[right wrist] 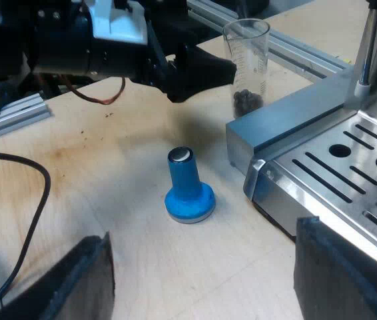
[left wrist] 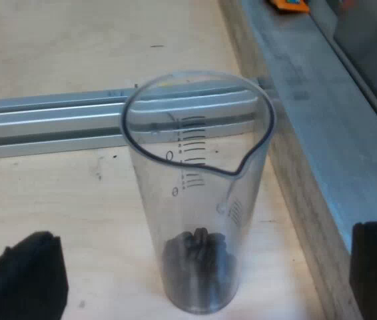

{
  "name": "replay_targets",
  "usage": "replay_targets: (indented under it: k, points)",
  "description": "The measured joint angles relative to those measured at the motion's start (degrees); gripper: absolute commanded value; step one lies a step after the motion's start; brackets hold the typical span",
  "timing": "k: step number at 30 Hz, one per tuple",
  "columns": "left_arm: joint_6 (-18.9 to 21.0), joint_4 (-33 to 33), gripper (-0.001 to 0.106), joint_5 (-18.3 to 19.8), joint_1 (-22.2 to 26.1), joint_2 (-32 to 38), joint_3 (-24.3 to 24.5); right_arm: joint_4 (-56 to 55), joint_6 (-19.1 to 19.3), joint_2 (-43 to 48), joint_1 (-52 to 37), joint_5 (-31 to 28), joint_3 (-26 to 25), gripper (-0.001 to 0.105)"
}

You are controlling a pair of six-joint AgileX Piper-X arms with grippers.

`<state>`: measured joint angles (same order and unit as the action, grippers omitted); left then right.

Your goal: Pour the beans into the coffee machine

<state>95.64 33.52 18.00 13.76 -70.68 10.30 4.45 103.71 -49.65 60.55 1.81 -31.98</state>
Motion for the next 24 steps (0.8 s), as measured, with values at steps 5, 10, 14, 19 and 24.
replay_targets:
  k: [5,10,14,19,24]
  points:
    - [1.1,5.4,0.087,0.1,0.0,-4.4,0.3,0.0,0.0,0.0,0.0,0.0,0.0,0.059]
    - [1.3,5.9,0.087,0.4,0.0,-5.9,1.3,0.0,0.0,0.0,0.0,0.0,0.0,0.059]
    - [1.6,6.4,0.087,0.7,0.0,-9.2,4.7,0.0,0.0,0.0,0.0,0.0,0.0,0.059]
    - [1.7,6.4,0.087,0.8,0.0,-11.1,6.7,0.0,0.0,0.0,0.0,0.0,0.0,0.059]
    - [1.7,6.6,0.087,1.2,0.0,-12.2,8.0,0.0,0.0,0.0,0.0,-0.2,0.0,0.059]
